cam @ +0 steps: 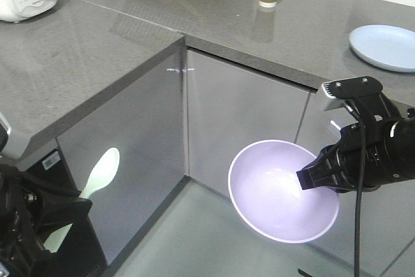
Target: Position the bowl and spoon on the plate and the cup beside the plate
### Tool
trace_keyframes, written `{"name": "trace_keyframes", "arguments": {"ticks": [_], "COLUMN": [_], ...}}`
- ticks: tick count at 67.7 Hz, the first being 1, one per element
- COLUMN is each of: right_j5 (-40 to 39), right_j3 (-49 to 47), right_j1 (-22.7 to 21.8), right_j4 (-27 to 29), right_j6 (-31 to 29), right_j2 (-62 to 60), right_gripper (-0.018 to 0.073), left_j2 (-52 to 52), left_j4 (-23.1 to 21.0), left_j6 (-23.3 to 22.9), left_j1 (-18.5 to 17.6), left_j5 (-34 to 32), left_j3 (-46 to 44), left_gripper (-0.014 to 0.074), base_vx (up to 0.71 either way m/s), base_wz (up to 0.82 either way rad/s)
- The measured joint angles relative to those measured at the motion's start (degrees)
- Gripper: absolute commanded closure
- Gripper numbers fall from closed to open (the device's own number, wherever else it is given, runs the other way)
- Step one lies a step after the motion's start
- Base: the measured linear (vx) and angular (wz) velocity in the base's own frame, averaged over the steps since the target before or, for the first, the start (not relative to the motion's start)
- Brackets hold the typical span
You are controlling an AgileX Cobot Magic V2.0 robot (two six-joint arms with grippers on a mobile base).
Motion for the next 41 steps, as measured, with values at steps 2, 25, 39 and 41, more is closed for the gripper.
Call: {"name": "trace_keyframes", "arguments": {"ticks": [2,25,39,41], "right_j5": [0.04,0.18,0.33,0.33], "right_j3": [0.00,0.00,0.00,0.00], "right_j1": [0.00,0.00,0.00,0.00], "right_j4": [0.00,0.00,0.00,0.00], "right_j6": [0.00,0.00,0.00,0.00], "right_j2": [0.00,0.00,0.00,0.00], "right_gripper": [0.0563,0.0563,0.0563,0.0563], "left_j2": [0.00,0.00,-0.01,-0.01], "left_j4": [0.00,0.00,-0.04,-0.04], "left_j6": [0.00,0.00,0.00,0.00], "left_j1": [0.00,-0.11,-0.11,-0.11], "left_j5": [0.00,0.00,0.00,0.00], "left_j3": [0.00,0.00,0.00,0.00], "left_gripper": [0.0577,0.0577,0.0577,0.0577], "base_vx": [-0.08,-0.02,0.03,0.07], "base_wz": [-0.30,-0.10,0.12,0.16]}}
